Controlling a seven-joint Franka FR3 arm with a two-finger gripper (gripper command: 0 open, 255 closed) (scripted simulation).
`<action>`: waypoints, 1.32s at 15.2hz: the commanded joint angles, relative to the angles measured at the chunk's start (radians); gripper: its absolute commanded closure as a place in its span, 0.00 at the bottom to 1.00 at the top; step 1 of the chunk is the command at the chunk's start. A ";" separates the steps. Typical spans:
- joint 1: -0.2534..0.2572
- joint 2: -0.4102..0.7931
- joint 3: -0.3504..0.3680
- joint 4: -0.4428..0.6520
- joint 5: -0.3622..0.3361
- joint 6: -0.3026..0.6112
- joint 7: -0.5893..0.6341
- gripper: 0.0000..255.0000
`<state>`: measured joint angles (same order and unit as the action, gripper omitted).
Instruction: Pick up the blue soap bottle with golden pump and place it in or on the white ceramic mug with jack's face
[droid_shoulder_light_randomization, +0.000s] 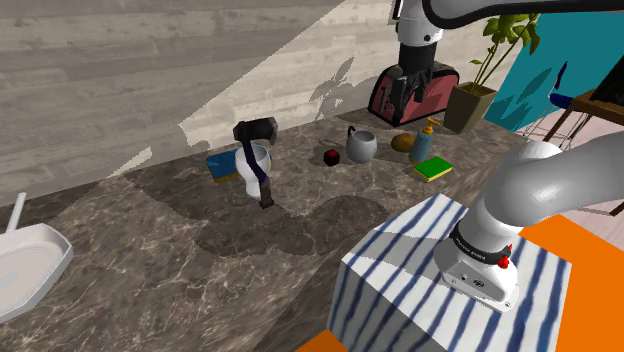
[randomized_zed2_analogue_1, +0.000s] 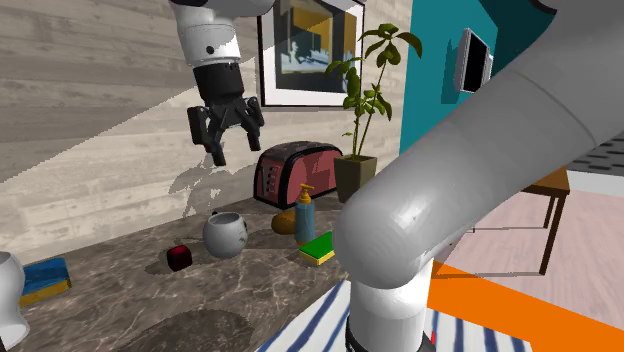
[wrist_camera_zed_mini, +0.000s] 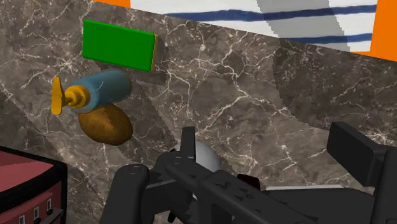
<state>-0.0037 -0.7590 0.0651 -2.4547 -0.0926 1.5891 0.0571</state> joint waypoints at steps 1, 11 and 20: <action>0.000 0.000 0.000 0.000 0.000 0.000 0.000 0.00; -0.098 0.255 -0.154 0.002 -0.148 0.124 -0.155 0.00; -0.180 0.551 -0.270 0.092 -0.256 0.230 -0.271 0.00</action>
<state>-0.1744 -0.2417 -0.1921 -2.3740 -0.3372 1.8081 -0.2003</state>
